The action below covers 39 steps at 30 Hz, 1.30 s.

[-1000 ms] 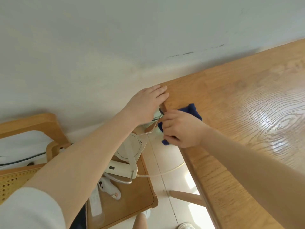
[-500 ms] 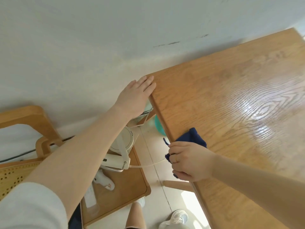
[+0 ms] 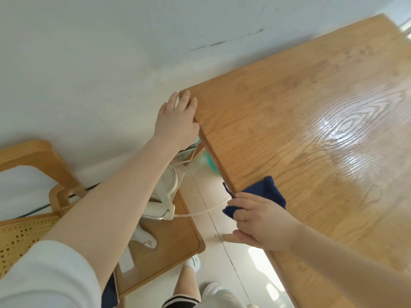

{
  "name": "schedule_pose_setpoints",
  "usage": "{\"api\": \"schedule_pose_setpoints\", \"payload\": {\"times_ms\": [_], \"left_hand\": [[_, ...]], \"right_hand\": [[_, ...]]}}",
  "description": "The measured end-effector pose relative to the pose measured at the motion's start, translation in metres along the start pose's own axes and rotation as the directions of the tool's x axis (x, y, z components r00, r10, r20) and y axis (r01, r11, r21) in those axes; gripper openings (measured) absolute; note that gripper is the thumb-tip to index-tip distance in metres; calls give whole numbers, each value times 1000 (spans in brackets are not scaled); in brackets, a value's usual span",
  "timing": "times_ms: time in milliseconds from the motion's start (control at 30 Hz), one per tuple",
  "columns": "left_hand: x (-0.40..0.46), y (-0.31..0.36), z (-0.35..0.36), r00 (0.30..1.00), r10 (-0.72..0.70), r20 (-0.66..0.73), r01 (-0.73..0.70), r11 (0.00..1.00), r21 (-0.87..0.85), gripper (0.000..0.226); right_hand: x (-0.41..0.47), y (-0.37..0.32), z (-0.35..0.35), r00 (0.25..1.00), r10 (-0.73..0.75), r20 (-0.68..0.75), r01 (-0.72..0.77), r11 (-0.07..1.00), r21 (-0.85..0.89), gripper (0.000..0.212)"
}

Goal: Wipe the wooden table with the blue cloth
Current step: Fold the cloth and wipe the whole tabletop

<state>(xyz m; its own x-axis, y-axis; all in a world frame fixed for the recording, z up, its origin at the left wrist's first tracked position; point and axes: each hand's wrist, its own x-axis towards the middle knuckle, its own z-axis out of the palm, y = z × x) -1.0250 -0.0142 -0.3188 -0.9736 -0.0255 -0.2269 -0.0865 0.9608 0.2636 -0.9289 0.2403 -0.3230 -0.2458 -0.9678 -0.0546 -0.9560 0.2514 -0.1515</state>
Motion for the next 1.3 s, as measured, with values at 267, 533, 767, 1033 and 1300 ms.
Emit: {"api": "schedule_pose_setpoints", "payload": {"times_ms": [267,533,767,1033,1300], "left_hand": [[-57,27,3,960,200,-195,-241,946,-215,43],[-104,85,47,1000,-11,14,17,808,-589,51],[-108,112,75,967,-254,5,170,633,-755,68],[-114,113,78,975,-223,-20,131,642,-756,69],[-112,114,80,967,-250,-56,133,677,-724,64]], "right_hand": [[53,41,-1,997,-49,-58,46,998,-46,36],[-47,-46,12,902,411,-134,-405,911,70,45],[-24,-57,22,649,723,-236,-761,608,-227,41],[-98,-125,46,687,639,-346,-723,648,-240,43],[-71,-90,42,737,652,-179,-676,698,-236,70]]}}
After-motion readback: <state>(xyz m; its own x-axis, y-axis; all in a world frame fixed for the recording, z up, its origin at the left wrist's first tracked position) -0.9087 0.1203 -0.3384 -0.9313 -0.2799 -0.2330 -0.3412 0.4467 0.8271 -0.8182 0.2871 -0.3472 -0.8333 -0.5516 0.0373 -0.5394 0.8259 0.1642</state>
